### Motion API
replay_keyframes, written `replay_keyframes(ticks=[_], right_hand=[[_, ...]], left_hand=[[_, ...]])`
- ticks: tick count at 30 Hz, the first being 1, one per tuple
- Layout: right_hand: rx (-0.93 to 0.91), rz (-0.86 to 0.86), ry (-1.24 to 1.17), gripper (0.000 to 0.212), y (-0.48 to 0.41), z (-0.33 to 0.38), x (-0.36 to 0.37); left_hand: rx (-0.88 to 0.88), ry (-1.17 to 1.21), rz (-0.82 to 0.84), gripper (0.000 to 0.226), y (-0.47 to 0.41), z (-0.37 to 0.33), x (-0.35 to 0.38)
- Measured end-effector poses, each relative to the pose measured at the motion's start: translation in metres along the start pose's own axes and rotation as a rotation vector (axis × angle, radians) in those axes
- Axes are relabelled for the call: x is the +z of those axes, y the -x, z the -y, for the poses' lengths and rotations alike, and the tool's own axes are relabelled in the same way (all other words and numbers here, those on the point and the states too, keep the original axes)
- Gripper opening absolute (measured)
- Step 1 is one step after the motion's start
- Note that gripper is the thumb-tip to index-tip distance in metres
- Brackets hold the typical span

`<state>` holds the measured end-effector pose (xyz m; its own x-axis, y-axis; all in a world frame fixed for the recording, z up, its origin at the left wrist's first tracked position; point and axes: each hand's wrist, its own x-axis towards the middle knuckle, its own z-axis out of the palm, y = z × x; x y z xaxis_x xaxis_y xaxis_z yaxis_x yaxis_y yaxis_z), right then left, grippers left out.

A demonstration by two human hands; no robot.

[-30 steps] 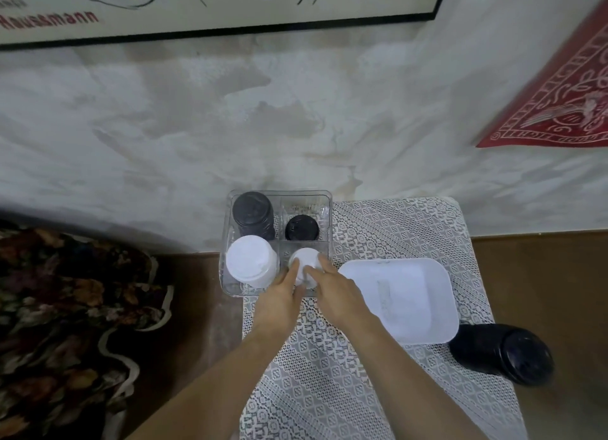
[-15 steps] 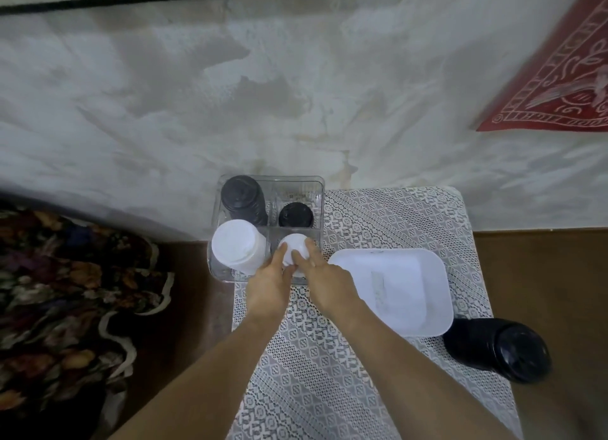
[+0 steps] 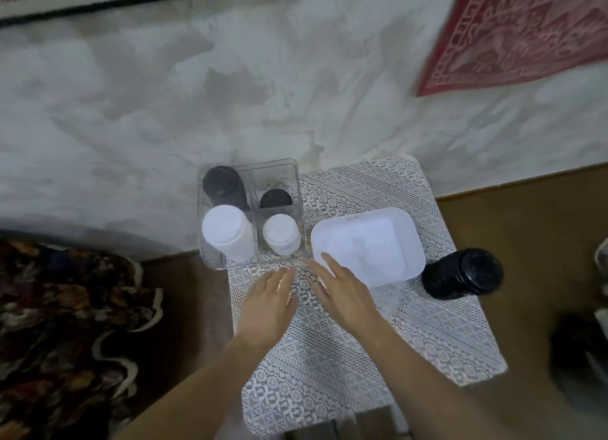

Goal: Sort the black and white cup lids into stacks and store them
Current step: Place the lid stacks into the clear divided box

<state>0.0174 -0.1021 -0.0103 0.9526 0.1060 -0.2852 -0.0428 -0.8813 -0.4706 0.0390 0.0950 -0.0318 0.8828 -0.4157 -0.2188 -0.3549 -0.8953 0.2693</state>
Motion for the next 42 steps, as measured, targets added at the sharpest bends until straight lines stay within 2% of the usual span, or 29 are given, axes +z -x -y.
replay_keyframes(ticks=[3,5,12,19,24,27,29,31,34,37,39,41,42], right_hand=[[0.123,0.026,0.002,0.055,0.032,-0.012,-0.005],[0.206,0.044,0.0,0.055,0.053,-0.024,-0.006],[0.378,0.077,0.107,0.054,0.118,-0.087,-0.001],[0.499,0.095,0.151,0.056,0.178,-0.173,0.01],[0.516,0.068,0.12,0.064,0.188,-0.216,0.001],[0.515,0.051,0.066,0.062,0.183,-0.234,-0.015],[0.525,0.05,0.027,0.058,0.177,-0.246,-0.028],[0.513,-0.007,-0.017,0.054,0.168,-0.26,-0.039],[0.576,-0.131,-0.272,0.045,0.151,-0.273,-0.055],[0.727,-0.228,-0.854,0.031,0.131,-0.276,-0.067],[0.779,-0.219,-1.189,0.062,0.123,-0.278,-0.072],[0.786,-0.146,-1.361,0.093,0.117,-0.278,-0.077],[0.776,-0.103,-1.408,0.099,0.116,-0.276,-0.079]], left_hand=[[0.07,-0.055,0.195,0.07,0.003,-0.024,0.0],[0.123,-0.106,0.262,0.073,0.002,-0.045,-0.002],[0.308,-0.244,0.374,0.072,-0.015,-0.116,0.007],[0.413,-0.253,0.459,0.065,-0.018,-0.193,0.037],[0.326,-0.197,0.491,0.062,-0.028,-0.227,0.056],[0.252,-0.099,0.497,0.058,-0.037,-0.241,0.067],[0.163,0.076,0.489,0.055,-0.044,-0.247,0.076],[-0.025,0.345,0.47,0.053,-0.051,-0.258,0.08],[-0.334,0.738,0.498,0.057,-0.064,-0.276,0.08],[-0.568,1.11,0.525,0.071,-0.077,-0.287,0.077],[-0.633,1.266,0.544,0.082,-0.081,-0.289,0.073],[-0.611,1.348,0.581,0.082,-0.084,-0.292,0.068],[-0.601,1.376,0.596,0.084,-0.085,-0.294,0.066]])
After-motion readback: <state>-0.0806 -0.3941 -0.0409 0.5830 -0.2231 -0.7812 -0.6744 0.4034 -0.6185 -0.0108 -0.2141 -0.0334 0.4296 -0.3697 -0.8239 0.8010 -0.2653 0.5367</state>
